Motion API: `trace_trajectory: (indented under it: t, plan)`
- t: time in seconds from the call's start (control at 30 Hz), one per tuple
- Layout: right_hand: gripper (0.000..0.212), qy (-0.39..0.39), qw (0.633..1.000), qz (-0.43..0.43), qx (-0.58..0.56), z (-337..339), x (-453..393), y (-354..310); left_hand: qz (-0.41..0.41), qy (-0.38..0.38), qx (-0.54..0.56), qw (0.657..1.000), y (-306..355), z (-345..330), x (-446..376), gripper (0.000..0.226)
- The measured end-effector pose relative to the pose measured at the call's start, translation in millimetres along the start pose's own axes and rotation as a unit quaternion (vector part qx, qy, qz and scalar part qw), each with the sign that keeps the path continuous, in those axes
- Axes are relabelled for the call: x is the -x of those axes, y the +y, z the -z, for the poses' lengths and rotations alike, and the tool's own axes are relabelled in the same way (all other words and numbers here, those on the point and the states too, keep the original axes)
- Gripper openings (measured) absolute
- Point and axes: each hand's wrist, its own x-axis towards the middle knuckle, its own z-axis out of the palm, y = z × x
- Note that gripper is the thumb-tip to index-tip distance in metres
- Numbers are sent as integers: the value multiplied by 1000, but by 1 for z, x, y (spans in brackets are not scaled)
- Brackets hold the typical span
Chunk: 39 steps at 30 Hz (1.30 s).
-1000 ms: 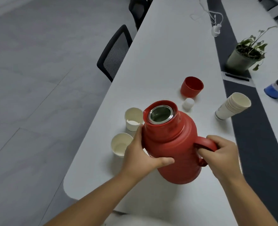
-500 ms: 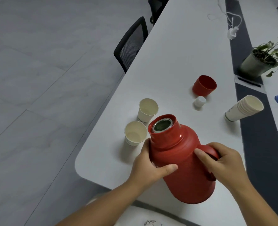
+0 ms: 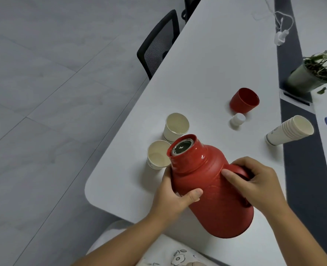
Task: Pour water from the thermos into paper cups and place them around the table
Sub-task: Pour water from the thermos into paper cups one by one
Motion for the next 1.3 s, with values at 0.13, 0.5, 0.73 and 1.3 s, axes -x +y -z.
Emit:
trace_trajectory:
  t: [0.13,0.5,0.73,1.3]
  plan:
    - [27,-10,1000,-7,4,2,-2,-5,2,4,26,1000,-3,-2,0,67]
    - [27,-41,999,-12,28,-2,-7,-15,9,4,106,994,-5,-2,4,50]
    - [26,-49,998,-20,35,-5,-7,-14,15,-1,117,993,-8,1,2,64]
    - [27,-47,998,-24,46,-8,-7,-17,14,-2,109,994,-12,4,2,66]
